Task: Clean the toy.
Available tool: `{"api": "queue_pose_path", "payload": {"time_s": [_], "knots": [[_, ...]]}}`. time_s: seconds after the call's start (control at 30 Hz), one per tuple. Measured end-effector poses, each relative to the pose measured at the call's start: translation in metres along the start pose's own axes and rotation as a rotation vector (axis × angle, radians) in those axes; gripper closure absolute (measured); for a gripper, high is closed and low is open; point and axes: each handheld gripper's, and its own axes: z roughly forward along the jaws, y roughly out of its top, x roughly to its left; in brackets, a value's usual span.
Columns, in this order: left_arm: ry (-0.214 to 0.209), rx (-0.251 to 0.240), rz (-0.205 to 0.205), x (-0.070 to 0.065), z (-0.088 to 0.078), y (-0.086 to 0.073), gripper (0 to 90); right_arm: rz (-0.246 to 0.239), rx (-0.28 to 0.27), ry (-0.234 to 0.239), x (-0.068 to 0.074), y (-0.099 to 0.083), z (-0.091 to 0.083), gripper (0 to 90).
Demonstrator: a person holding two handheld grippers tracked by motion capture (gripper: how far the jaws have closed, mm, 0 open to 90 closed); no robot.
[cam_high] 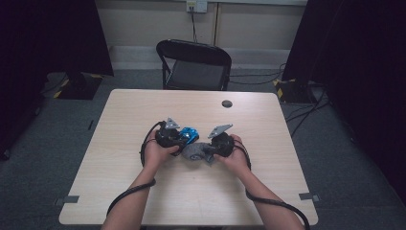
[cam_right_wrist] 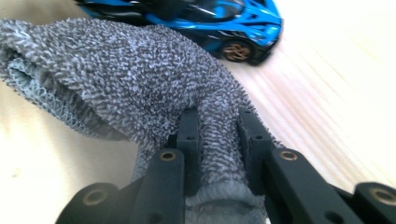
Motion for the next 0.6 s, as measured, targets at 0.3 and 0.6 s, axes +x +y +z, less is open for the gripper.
{"api": "queue_pose_path", "payload": {"time_s": [0.3, 0.6], "knots": [[-0.003, -0.004, -0.004, 0.000, 0.000, -0.001, 47.8, 0.047, 0.000, -0.038, -0.018, -0.005, -0.005, 73.8], [-0.002, -0.002, -0.003, 0.000, 0.000, 0.000, 47.8, 0.050, 0.001, -0.054, -0.022, -0.005, -0.007, 73.8]]}}
